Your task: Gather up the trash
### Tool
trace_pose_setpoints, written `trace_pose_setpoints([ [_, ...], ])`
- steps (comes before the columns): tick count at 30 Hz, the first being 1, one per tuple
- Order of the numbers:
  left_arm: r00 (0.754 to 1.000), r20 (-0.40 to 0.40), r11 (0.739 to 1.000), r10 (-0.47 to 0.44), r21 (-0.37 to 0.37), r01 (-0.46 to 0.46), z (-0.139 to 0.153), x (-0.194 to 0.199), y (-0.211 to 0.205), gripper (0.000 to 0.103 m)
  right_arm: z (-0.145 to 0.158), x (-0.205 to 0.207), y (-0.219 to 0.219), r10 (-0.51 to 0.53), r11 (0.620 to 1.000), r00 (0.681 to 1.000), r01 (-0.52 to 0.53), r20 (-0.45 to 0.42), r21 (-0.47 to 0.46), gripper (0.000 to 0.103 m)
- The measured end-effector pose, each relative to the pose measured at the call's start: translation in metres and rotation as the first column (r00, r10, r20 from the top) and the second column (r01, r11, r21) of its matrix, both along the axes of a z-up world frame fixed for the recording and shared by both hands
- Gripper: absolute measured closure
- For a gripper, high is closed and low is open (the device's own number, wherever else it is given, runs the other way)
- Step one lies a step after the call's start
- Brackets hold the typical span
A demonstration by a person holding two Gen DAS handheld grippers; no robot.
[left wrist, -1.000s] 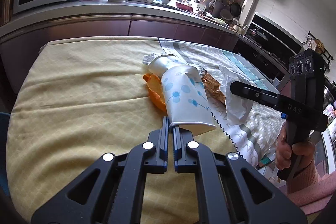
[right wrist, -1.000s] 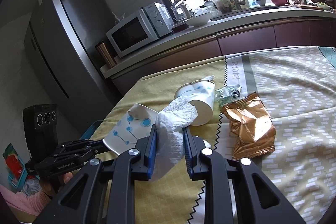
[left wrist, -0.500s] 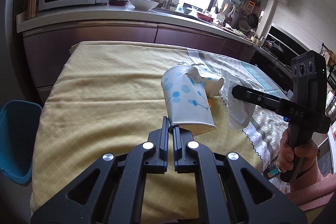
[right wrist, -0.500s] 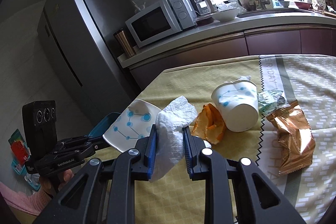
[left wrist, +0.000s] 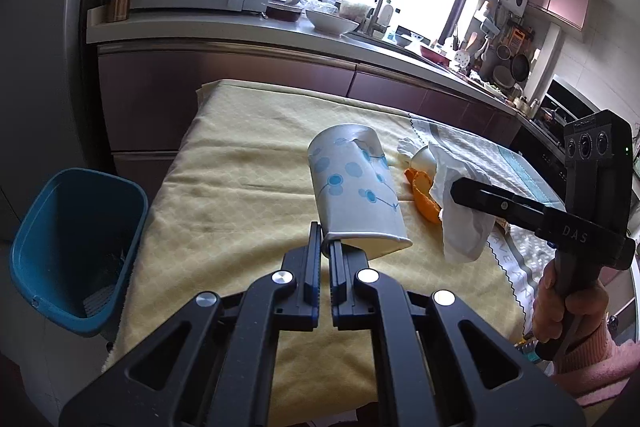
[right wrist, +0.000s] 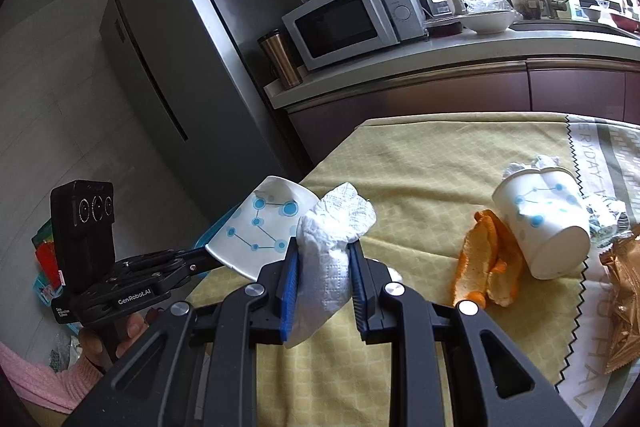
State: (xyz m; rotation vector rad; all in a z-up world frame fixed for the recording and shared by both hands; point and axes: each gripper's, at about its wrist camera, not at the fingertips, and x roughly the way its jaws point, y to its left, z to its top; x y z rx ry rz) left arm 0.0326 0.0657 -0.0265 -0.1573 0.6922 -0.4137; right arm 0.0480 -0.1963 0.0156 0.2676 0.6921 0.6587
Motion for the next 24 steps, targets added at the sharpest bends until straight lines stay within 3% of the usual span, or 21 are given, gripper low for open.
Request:
trace_pose_setpoints([
  [11,0.993,0.005,0.993,0.115,-0.004,-0.115,0.002,-0.006,0.043,0.099,0.000,0.018,0.041,0.100,0.995,0.995,-0.100,-0.023,0.007,0.081],
  [24,0.957,-0.005,0.957,0.291,0.008,-0.291,-0.001,-0.006,0.108,0.099,0.003,0.038,0.108,0.227,0.974,0.974,-0.227,-0.022,-0.013,0.081],
])
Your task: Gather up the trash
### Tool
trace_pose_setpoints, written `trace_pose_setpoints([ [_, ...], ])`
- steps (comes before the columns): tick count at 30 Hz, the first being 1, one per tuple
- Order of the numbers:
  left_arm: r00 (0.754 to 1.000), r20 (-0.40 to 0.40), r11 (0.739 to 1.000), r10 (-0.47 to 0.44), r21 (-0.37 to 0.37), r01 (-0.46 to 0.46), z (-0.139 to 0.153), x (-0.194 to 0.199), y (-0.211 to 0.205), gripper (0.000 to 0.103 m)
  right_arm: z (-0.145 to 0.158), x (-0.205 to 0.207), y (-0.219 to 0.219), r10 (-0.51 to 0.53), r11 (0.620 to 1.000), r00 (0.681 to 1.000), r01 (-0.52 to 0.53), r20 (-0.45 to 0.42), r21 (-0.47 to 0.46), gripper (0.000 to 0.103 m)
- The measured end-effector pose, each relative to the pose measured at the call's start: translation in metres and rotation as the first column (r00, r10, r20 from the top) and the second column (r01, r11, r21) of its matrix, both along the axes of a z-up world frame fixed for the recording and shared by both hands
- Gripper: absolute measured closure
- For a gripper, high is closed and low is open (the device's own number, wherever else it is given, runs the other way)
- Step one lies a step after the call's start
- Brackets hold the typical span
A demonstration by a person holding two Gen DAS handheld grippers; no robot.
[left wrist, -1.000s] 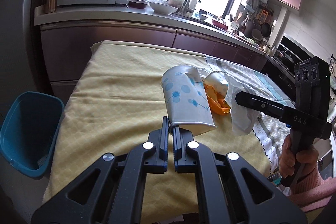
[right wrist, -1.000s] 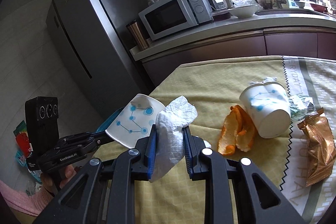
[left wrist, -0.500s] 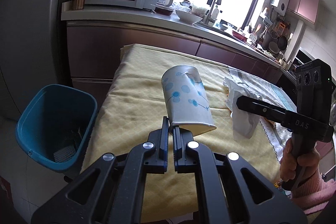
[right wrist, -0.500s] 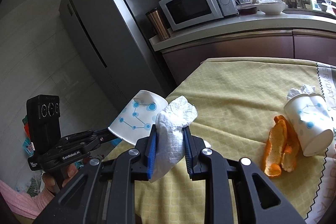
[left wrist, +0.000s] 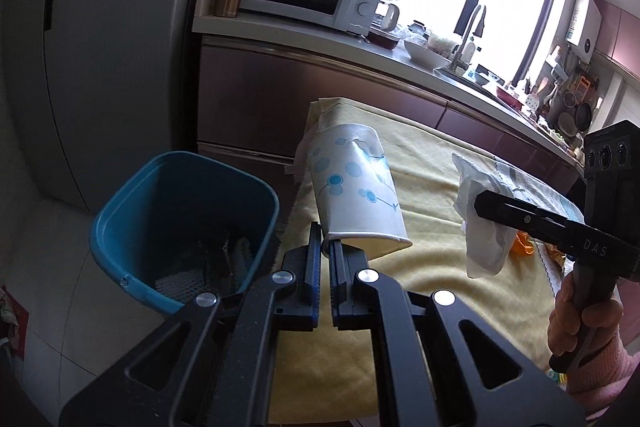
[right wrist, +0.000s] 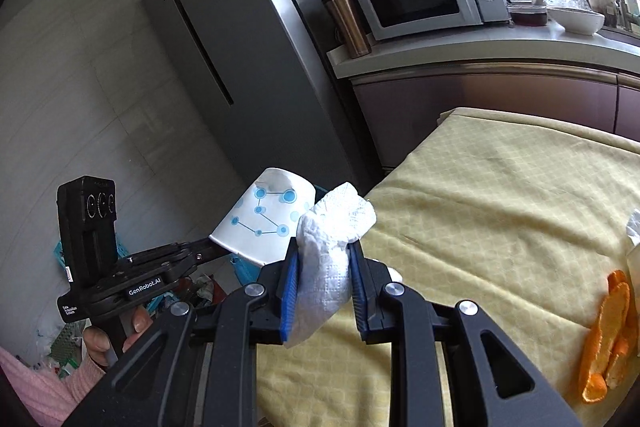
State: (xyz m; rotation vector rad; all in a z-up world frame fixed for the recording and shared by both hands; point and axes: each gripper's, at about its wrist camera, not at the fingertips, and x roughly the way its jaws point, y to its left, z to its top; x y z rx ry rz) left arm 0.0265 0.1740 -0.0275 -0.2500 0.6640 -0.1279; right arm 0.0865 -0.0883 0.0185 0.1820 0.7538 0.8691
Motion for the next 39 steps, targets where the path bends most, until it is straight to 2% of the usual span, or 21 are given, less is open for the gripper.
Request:
trace_pose_setpoints([
  [18,0.980,-0.054,0.981,0.194,0.011,-0.193,-0.019,-0.003,0.072,0.099,-0.009,0.025,0.087,0.132,0.990,0.990,-0.133,-0.051,-0.034,0.081],
  [31,0.960,-0.103,0.966,0.259,0.044,-0.256,-0.038,0.007,0.093,0.099,-0.026,0.048,0.137,0.163,0.982,0.982,-0.171,-0.100,-0.079,0.081],
  [39,0.947,-0.142,0.958,0.287,0.055,-0.282,-0.053,0.014,0.101,0.099,-0.041,0.059,0.166,0.165,0.972,0.977,-0.183,-0.133,-0.145,0.079],
])
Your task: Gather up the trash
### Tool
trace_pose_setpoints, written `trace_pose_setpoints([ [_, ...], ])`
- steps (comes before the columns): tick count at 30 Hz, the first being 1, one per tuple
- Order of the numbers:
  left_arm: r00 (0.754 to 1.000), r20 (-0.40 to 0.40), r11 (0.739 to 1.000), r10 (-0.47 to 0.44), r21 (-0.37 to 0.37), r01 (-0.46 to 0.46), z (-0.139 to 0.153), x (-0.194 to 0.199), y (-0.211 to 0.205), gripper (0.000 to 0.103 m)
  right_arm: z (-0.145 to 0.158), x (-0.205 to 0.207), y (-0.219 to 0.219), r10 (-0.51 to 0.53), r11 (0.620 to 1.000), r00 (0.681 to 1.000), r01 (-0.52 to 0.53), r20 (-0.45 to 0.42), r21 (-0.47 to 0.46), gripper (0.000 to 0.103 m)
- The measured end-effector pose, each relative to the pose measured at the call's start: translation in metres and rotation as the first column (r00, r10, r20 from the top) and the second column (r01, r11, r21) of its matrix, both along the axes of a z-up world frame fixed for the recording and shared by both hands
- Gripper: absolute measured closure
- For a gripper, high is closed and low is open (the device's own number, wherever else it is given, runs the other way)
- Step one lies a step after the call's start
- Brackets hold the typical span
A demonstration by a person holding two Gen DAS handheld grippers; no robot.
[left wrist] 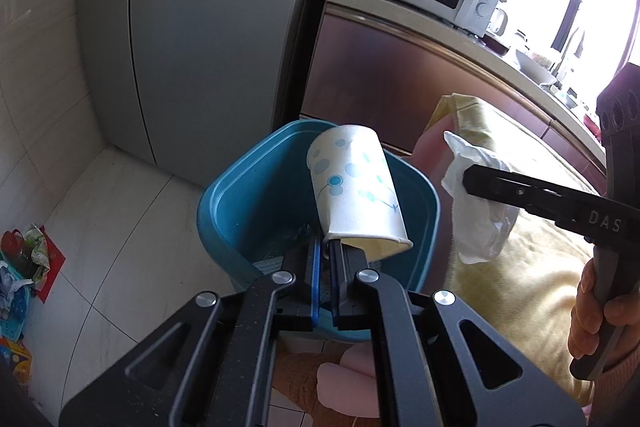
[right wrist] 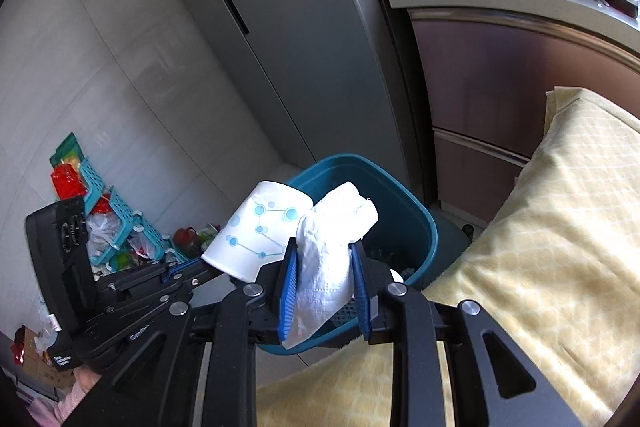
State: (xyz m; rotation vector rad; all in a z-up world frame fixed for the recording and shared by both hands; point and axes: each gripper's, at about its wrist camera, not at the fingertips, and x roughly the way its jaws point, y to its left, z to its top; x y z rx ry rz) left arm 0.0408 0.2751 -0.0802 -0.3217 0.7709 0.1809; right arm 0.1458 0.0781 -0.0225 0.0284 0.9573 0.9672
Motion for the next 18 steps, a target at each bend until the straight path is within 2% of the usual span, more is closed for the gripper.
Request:
trace_pose_setpoints([
  [10,0.999,-0.035,1.000,0.012,0.006,-0.012,-0.015,0.009,0.003,0.099,-0.021,0.005,0.020,-0.006,0.997,0.999,0.003,-0.037,-0.074,0.077],
  [18,0.998,-0.053,0.999,0.031,0.010,-0.031,-0.024,0.025,0.004,0.098,-0.029,0.011,0.026,-0.029,0.994,0.998,0.023,-0.054,-0.107,0.069],
])
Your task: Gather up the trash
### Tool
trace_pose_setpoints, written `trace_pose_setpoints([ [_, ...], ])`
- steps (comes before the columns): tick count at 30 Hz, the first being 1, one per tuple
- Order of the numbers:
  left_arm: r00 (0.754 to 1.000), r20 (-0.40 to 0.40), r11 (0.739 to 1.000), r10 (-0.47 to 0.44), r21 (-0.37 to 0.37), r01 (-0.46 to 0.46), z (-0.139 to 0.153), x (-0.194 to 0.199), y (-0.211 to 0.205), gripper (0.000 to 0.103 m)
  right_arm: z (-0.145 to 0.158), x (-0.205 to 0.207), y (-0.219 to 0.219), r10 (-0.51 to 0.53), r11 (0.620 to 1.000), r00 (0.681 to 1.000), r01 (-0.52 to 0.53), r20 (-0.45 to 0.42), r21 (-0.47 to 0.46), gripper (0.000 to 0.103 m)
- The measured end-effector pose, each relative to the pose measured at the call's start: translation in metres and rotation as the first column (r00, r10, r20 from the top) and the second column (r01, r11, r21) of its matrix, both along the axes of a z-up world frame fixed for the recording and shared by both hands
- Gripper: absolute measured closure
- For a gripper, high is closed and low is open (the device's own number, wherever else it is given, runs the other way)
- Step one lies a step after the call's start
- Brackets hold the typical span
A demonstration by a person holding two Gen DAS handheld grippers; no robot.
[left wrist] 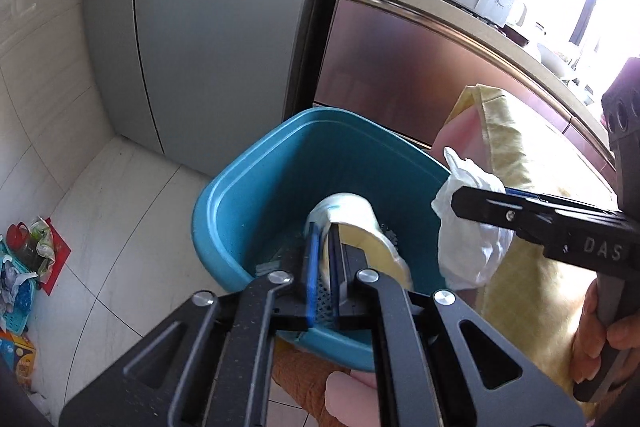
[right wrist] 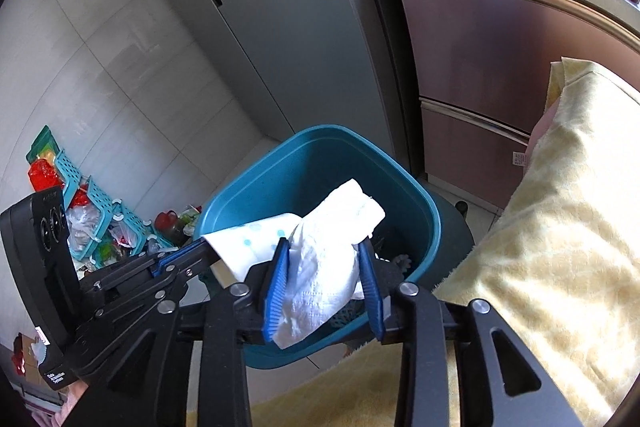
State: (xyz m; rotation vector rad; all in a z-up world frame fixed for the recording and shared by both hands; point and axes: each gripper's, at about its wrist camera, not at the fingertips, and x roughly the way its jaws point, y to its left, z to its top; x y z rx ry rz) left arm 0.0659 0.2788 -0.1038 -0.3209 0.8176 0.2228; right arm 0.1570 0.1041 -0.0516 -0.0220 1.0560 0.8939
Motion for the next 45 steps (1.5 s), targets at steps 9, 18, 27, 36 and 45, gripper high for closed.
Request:
trace_pose_setpoints([
  [9,1.000,0.002,1.000,-0.019,0.001,0.019,-0.001,0.003,-0.007,0.094,-0.002,0.000,-0.008,-0.008,1.000,1.000,0.008,0.005,-0.011,0.058],
  [18,0.994,0.079,0.997,-0.071,0.016,0.070,0.025,-0.006,-0.027,0.080,0.011,-0.011,-0.040,-0.027,0.998,0.999,0.025,0.027,0.050,0.058],
  [27,0.942,0.199,0.963,-0.271,0.047,0.267,0.060,-0.012,-0.095,0.061,0.060,-0.053,-0.127,-0.074,0.991,0.977,0.049,0.199,0.128,0.058],
  [36,0.835,0.223,0.862,-0.503,0.052,0.505,0.070,0.001,-0.195,0.059,0.079,-0.075,-0.249,-0.318,0.944,0.913,0.280,0.256,0.173,0.055],
  [45,0.712,0.193,0.728,-0.675,0.022,0.685,0.063,0.008,-0.292,0.057,0.066,-0.092,-0.360,-0.598,0.801,0.760,0.578,0.255,0.155,0.046],
])
